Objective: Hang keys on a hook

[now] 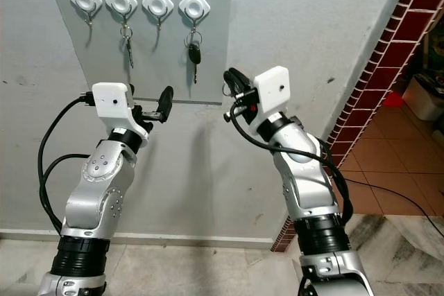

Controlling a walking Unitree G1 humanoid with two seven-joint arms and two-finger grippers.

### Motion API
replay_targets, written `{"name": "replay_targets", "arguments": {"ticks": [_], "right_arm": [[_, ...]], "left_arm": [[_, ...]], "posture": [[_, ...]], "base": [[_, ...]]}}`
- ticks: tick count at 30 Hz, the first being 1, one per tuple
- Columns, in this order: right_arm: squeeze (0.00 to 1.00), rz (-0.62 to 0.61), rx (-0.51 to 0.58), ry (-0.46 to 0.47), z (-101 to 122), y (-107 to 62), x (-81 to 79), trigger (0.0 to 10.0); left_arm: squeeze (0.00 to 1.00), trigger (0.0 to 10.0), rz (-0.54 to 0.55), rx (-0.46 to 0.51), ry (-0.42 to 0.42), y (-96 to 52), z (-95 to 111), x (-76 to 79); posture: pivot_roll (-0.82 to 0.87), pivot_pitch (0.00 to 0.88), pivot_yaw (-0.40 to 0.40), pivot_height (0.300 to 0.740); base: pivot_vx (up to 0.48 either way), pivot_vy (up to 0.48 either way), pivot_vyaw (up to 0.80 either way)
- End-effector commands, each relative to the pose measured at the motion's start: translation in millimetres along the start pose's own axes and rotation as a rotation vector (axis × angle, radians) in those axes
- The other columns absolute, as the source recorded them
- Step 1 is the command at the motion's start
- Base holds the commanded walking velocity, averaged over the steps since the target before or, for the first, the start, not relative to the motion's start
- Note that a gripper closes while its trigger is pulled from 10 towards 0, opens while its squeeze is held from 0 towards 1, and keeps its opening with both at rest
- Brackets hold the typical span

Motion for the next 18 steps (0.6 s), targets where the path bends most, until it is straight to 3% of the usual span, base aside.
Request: {"name": "replay_targets", "arguments": {"ticks": [1,18], "right_arm": [[0.0,0.034,0.045,0.015,9,9.3,-1.8,10.0],[0.0,0.132,0.162,0.081,34,45.9,-15.6,10.0]], "left_arm": [[0.0,10.0,-0.036,0.02,0.009,1.2,9,9.3],[0.0,10.0,-0.034,0.03,-0.01,-2.3,18,12.1]], "posture": [[0.0,0.048,-0.054,0.74],[0.03,0.052,-0.07,0.74]], "base": [[0.0,0.0,0.0],[0.0,0.0,0.0]]}}
Point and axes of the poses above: a point about 5 cm out from each wrist's last joint towards the gripper, its own y axis pointing out of the wrist towards the gripper, its own z axis along the axis of the wrist's last joint, x = y × z, the point moved 2 cm from there along y, pointing out of the wrist towards the gripper, and after that the axes turned 13 degrees about -y, right-handed, at the moved point
